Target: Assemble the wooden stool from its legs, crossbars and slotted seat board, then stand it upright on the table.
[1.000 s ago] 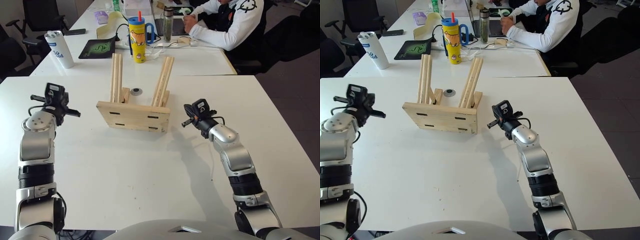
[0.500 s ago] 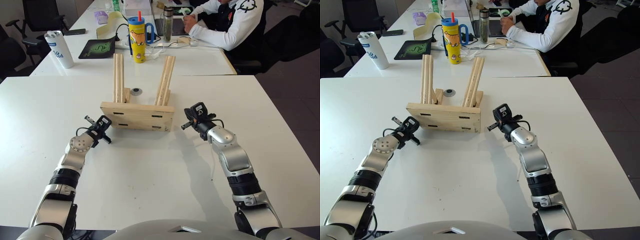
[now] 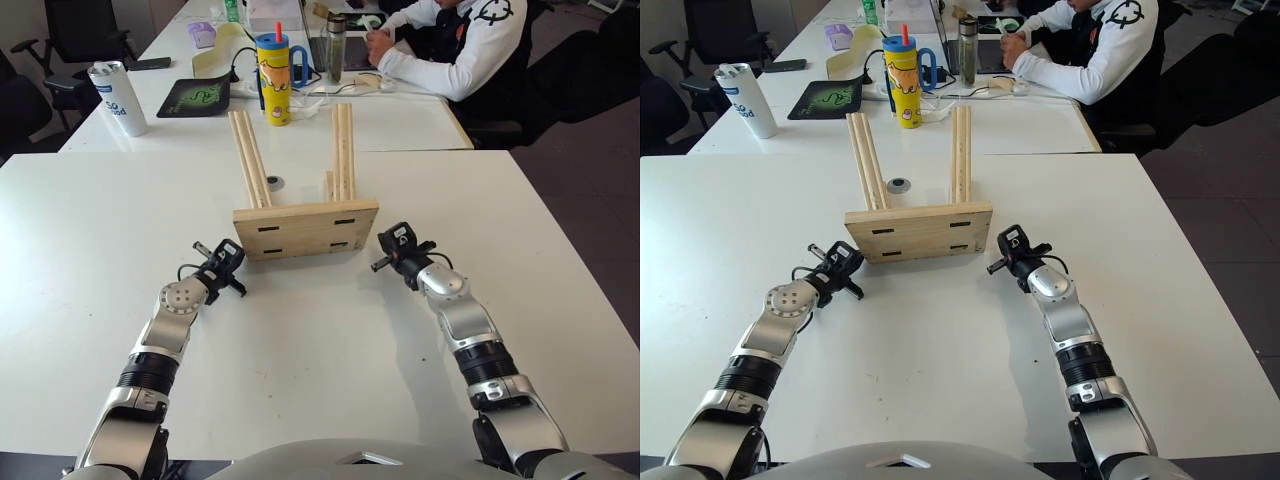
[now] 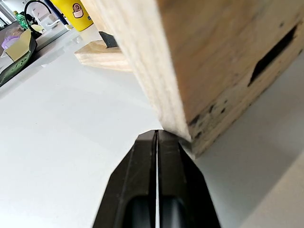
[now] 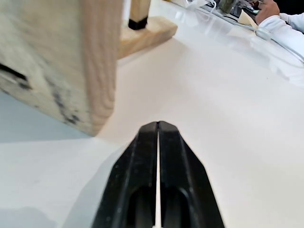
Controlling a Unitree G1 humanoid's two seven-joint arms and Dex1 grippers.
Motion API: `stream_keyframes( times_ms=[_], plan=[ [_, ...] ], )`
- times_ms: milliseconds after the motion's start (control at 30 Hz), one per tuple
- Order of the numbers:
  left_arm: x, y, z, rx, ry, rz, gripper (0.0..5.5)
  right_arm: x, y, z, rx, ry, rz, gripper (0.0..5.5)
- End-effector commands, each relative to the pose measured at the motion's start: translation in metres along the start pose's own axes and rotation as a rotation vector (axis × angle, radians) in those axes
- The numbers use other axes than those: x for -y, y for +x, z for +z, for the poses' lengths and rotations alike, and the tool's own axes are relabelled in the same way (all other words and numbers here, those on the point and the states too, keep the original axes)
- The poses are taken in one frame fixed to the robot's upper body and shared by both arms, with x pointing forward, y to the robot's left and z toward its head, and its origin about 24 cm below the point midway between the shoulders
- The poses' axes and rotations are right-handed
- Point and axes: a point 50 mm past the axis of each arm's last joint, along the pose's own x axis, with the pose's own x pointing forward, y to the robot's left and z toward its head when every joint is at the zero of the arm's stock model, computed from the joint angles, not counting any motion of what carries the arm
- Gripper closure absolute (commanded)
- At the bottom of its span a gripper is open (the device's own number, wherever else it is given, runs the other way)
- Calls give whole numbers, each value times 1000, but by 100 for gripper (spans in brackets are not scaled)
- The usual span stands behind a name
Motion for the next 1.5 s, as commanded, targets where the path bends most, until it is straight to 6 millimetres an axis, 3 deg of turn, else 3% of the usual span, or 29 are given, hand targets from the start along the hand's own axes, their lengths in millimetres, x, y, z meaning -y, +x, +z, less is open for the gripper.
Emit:
stream_keyframes(
  times_ms=[33, 200, 367, 600, 667, 867, 1133, 1500],
  plan=[
    [10, 2, -4, -10, -109, -21, 550, 10, 14, 10, 59, -11, 20, 547],
    [16, 4, 1, -1, -114, -58, 550, -11, 21, 4, 58, -40, 198, 547],
    [19, 5, 8, 17, -111, -79, 550, -22, 18, -16, -12, -76, 233, 547],
    [23, 6, 16, 39, -84, -93, 550, -29, 18, -3, 76, -33, 236, 547],
    [20, 7, 26, 73, -76, -86, 550, -29, 17, 7, 134, -17, 241, 547],
    [10, 3, 83, 252, -40, -64, 550, -26, 1, 53, 319, 0, 277, 547],
    [-9, -16, 149, 448, 3, -6, 550, -15, -17, 117, 517, 10, 270, 547],
    [-10, -23, 171, 509, 26, 2, 550, 3, -35, 166, 732, 134, 201, 547]
  ],
)
